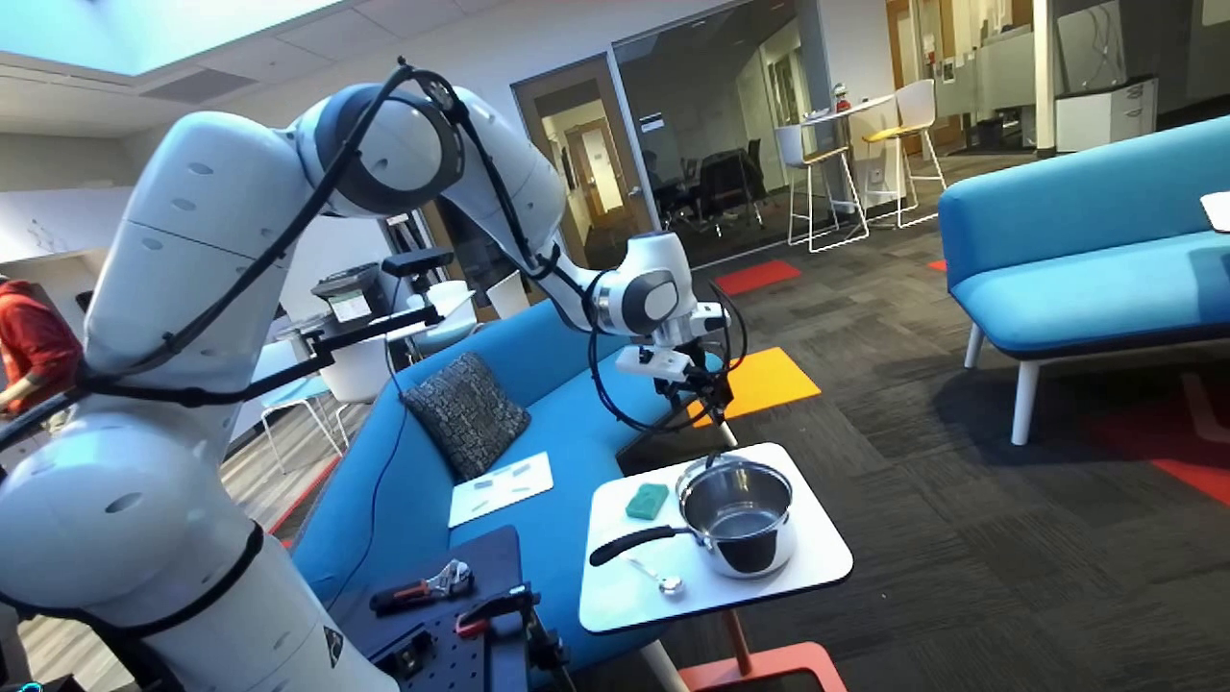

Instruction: Pick up the sponge from the pot and put it on the table, then pick up the lid and put it on the pot

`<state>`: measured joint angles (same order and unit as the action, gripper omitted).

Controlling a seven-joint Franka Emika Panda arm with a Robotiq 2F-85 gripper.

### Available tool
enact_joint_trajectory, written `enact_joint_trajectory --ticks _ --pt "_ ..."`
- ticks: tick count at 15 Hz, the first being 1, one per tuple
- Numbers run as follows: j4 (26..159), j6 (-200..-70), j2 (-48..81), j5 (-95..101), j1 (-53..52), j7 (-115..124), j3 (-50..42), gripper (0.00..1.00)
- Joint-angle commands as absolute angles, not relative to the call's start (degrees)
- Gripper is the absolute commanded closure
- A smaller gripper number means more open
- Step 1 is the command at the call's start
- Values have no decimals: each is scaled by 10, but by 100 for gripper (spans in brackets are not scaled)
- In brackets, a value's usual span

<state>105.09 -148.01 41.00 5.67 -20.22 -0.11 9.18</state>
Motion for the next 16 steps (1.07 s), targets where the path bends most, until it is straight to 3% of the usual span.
enact_joint_trajectory --ticks 1,10,11,12,14,16 --pt "1002 -1466 454 63 -200 -17 98 0" --pt "912 -1433 550 58 -203 -20 99 0" --pt "904 -1428 558 59 -204 -19 99 4" --pt "895 -1423 565 58 -203 -21 100 28" --pt "881 -1415 576 58 -205 -22 101 31" --pt "869 -1410 586 58 -206 -23 102 46"
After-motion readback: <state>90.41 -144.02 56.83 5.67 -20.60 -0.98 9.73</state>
